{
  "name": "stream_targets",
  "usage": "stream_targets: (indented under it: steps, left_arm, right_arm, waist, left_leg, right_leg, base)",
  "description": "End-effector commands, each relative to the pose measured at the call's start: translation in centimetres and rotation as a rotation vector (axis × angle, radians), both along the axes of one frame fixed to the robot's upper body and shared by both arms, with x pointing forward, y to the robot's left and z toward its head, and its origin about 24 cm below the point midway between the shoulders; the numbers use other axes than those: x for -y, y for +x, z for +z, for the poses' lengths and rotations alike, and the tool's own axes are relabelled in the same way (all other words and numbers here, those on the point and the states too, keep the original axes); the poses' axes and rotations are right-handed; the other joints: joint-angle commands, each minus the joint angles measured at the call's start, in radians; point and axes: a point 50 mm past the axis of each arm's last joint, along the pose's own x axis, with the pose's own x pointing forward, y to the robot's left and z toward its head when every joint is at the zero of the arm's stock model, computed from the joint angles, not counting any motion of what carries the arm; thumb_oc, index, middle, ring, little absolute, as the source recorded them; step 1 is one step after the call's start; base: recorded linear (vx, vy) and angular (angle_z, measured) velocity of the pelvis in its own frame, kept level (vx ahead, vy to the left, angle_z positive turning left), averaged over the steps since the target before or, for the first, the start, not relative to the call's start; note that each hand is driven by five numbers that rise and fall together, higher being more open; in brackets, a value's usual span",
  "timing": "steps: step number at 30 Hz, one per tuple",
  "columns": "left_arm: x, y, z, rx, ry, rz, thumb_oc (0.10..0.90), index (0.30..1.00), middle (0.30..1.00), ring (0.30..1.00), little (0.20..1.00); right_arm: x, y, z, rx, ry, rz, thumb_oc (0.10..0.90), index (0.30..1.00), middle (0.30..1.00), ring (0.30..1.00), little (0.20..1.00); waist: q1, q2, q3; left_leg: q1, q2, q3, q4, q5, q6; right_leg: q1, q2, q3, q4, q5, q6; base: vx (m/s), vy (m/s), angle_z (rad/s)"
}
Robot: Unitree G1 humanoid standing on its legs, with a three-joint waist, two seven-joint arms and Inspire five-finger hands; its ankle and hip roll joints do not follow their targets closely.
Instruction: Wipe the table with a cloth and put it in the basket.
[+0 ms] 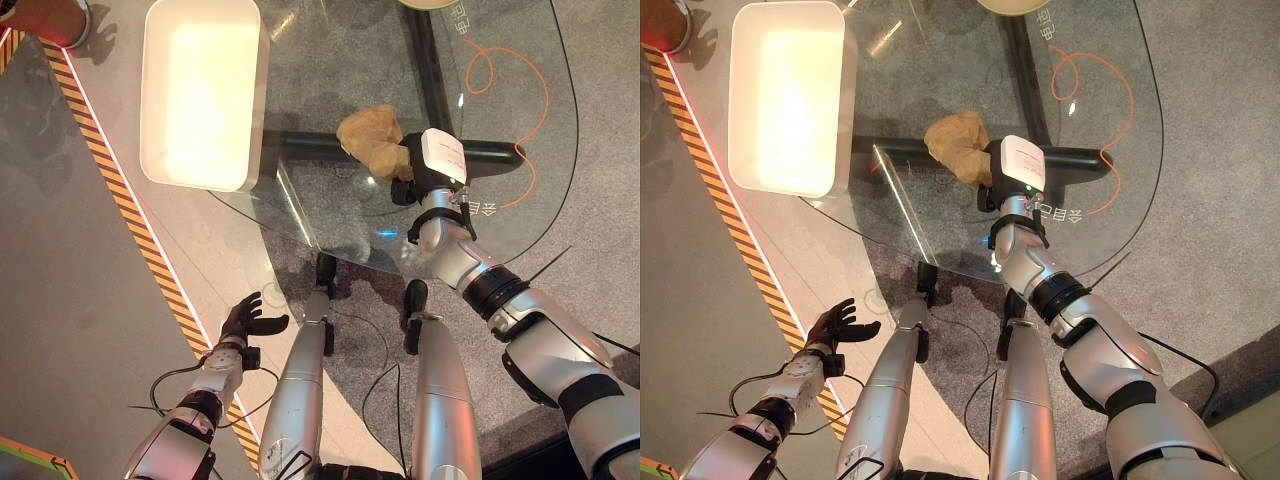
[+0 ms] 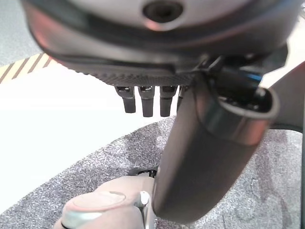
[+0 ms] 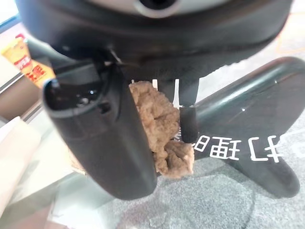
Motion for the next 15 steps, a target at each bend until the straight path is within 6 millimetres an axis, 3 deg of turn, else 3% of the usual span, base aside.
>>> stream_targets:
  steps: [1,7,15]
  left_arm:
    - [0.9,-0.2,-0.5,-0.033,0.031,-0.032,0.8,0.9,0.9,0.9,0.9]
    - [1.0,0.0,-0.4,-0.033,0.034,-0.04,0.8,0.9,0.9,0.9,0.9]
    - [1.1,0.2,-0.2,-0.034,0.034,-0.052,0.8,0.9,0.9,0.9,0.9]
  right_arm:
    - [-6.3,-1.1,6.1,0.218,-0.102,0.31,0.1,0.3,0.3,0.3,0.2]
    - [-8.9,-2.1,4.5,0.121,-0.214,0.467,0.1,0.3,0.3,0.3,0.2]
    - [-10.3,-2.8,3.3,0.065,-0.245,0.571,0.1,0.3,0.3,0.3,0.2]
  waist:
    - [0.001,0.011,-0.019]
    - [0.006,0.008,-0.019]
    - [0.008,0.007,-0.019]
  left_leg:
    - [0.023,-0.129,0.069,0.153,-0.181,0.106]
    - [0.023,-0.131,0.068,0.15,-0.177,0.104]
    - [0.019,-0.133,0.067,0.148,-0.171,0.103]
  right_leg:
    - [0.051,0.029,-0.041,-0.253,0.147,0.005]
    - [0.051,0.024,-0.047,-0.259,0.151,0.007]
    - [0.046,0.021,-0.052,-0.263,0.157,0.009]
  base:
    - [0.0,0.0,0.0]
    - [0.0,-0.002,0.02]
    - [0.0,-0.003,0.02]
